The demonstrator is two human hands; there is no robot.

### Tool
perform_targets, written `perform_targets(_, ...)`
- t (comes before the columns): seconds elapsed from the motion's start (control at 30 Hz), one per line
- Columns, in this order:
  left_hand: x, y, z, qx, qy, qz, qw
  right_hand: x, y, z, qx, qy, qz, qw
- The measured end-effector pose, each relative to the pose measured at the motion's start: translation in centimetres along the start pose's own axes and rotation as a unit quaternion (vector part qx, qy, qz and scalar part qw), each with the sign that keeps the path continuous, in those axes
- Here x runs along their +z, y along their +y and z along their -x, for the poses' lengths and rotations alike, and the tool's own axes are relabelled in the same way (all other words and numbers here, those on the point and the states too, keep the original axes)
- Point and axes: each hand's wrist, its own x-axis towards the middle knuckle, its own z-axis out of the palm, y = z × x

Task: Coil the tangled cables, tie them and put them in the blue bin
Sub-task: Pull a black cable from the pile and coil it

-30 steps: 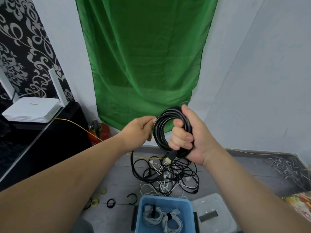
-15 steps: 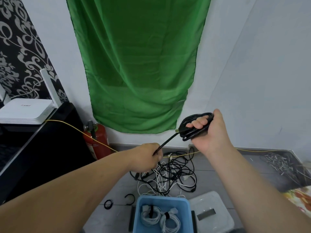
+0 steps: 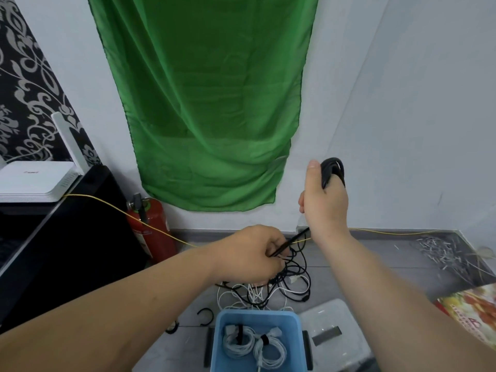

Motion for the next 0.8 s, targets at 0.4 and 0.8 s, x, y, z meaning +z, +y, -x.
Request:
perform_targets(0.4,-6.5,-1.5,0.1,0.257,0.294,-0.326,0.861,0.1,-1.3,2.4,0.032,-0.314,0.12,0.941)
perform_targets(0.8,-5.6,-2.0,0.1,0.223,0.241,-0.231,0.916,0.1,-3.2,3.7,0.209,-0.495,-0.078,0.84)
